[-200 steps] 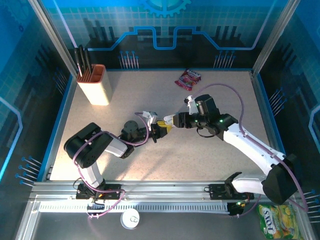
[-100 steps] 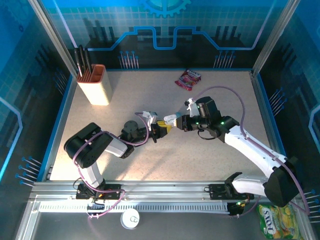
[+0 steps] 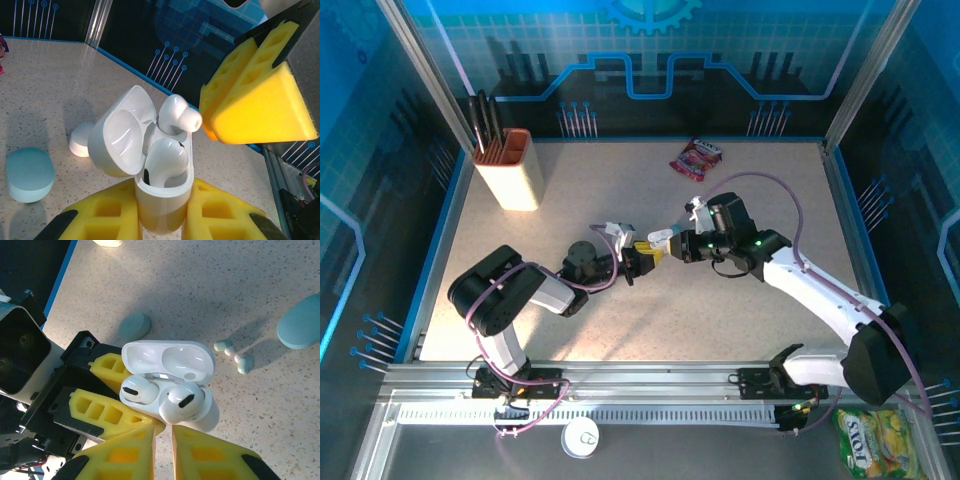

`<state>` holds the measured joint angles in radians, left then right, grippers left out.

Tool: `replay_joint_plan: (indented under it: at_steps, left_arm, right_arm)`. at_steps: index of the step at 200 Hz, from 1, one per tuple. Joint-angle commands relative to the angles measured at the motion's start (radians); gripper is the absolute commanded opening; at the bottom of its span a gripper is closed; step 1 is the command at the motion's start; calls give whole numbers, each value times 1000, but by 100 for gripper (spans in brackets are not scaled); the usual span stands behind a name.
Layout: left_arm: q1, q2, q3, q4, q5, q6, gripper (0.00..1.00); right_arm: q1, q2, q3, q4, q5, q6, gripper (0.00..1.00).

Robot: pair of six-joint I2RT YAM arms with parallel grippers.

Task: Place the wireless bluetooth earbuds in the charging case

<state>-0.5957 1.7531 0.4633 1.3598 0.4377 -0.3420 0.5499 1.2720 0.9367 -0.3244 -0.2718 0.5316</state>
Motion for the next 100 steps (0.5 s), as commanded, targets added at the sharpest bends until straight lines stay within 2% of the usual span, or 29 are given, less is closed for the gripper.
replay_joint_plan:
  at_steps: [1,50,100]
  left_arm:
    - [2,2,24,41,16,-6,4]
    - [1,-4,28,39,20,-10,4]
    - [2,-6,21,41,16,-3,4]
  right_arm:
    - [7,18,28,23,-28,1,17]
    - [7,24,31,37,-43,-3,23]
    - [-3,-43,5,49,-59,-22,30]
